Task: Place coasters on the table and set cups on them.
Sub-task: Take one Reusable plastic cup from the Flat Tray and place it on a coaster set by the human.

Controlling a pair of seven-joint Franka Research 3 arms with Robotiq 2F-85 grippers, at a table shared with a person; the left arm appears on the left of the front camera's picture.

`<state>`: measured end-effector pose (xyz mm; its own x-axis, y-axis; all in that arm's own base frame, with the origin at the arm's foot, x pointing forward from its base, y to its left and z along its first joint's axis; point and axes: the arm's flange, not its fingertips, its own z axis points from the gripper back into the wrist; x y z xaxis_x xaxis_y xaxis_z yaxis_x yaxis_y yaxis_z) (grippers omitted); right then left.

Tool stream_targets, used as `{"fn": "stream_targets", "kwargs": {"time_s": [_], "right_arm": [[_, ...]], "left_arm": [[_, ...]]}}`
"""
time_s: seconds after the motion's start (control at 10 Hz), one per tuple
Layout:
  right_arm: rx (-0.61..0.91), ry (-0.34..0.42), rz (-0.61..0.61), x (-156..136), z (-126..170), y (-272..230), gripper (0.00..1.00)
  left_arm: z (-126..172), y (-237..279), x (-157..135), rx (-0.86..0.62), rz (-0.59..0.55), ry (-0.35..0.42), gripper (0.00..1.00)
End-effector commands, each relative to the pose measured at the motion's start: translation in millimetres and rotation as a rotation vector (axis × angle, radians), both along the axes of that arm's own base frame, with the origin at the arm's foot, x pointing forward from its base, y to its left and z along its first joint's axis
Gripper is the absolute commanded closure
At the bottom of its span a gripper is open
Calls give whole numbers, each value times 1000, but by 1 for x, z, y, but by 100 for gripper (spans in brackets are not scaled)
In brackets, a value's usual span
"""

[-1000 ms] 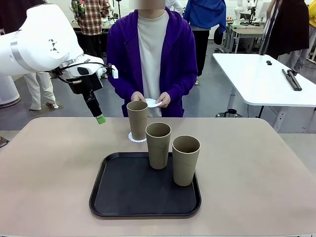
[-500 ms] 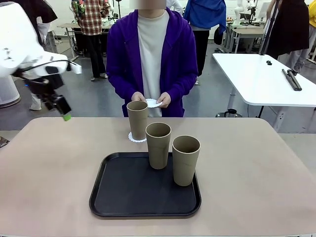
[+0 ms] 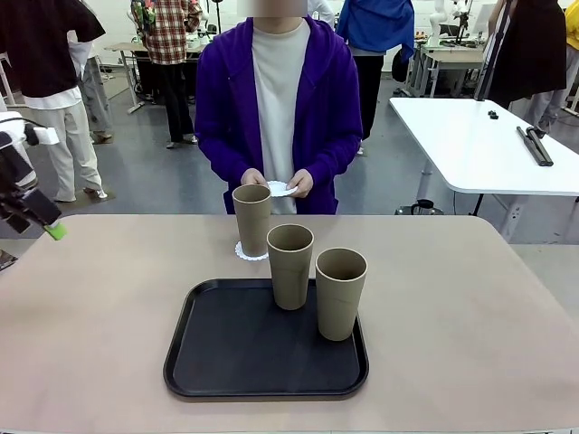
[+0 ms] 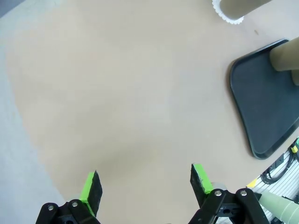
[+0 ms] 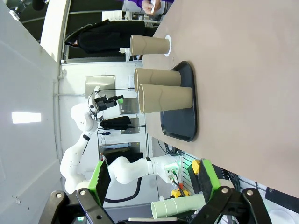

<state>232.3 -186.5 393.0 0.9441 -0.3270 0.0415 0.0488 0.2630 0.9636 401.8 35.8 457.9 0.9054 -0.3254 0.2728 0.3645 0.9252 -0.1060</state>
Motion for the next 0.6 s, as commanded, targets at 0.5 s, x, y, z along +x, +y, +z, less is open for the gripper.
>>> {"fn": "stream_targets", "kwargs": {"time_s": [0.5], "right_arm": [[9,-10,0,0,1,0,0]], "left_arm": [[0,0,0,0,0,0,0]]}}
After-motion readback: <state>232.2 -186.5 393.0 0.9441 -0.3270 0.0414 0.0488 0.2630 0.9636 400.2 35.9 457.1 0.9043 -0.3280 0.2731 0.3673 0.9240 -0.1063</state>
